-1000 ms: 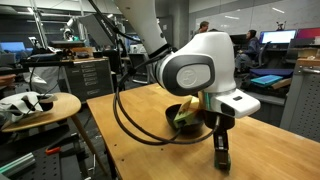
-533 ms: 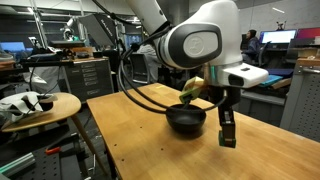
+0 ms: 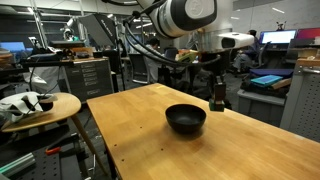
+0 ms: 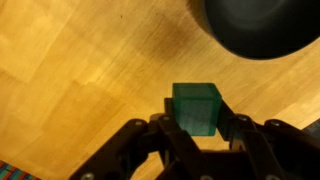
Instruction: Put the block in the bowl
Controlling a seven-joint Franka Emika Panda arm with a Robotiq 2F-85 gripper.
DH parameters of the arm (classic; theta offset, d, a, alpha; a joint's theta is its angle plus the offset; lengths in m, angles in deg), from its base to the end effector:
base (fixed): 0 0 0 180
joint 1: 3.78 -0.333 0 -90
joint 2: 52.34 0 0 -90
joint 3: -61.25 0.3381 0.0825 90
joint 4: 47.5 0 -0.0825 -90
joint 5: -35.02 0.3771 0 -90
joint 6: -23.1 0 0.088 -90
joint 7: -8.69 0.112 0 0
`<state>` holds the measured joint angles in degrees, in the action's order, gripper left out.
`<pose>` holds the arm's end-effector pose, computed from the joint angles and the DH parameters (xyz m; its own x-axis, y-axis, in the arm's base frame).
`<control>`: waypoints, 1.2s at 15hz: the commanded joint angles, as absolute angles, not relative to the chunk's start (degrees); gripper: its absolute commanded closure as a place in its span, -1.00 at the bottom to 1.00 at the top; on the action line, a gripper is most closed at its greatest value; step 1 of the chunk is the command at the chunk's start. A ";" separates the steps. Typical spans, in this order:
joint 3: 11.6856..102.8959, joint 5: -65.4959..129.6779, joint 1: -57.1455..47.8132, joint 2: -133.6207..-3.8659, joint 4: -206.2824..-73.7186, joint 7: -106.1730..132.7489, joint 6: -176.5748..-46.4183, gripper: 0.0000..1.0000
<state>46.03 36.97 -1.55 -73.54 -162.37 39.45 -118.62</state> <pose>0.5931 -0.1777 0.3087 0.6584 -0.7409 0.1326 -0.7478 -0.6639 0.0038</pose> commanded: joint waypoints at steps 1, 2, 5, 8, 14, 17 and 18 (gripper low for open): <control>48.93 36.85 -2.40 -73.19 -159.61 38.45 -114.22 0.65; 49.72 36.97 -2.65 -73.48 -159.19 38.30 -113.80 0.65; 51.96 37.51 -3.32 -74.34 -158.60 37.86 -112.78 0.65; 53.42 37.56 -3.86 -75.66 -158.89 37.45 -113.13 0.65; 55.16 39.30 -3.74 -80.43 -159.89 36.17 -116.22 0.65; 55.57 40.98 -3.48 -83.38 -159.42 35.17 -119.02 0.65; 55.60 41.47 -3.46 -84.25 -159.19 35.01 -120.13 0.65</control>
<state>54.89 39.15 -4.10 -81.89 -160.53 37.12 -117.35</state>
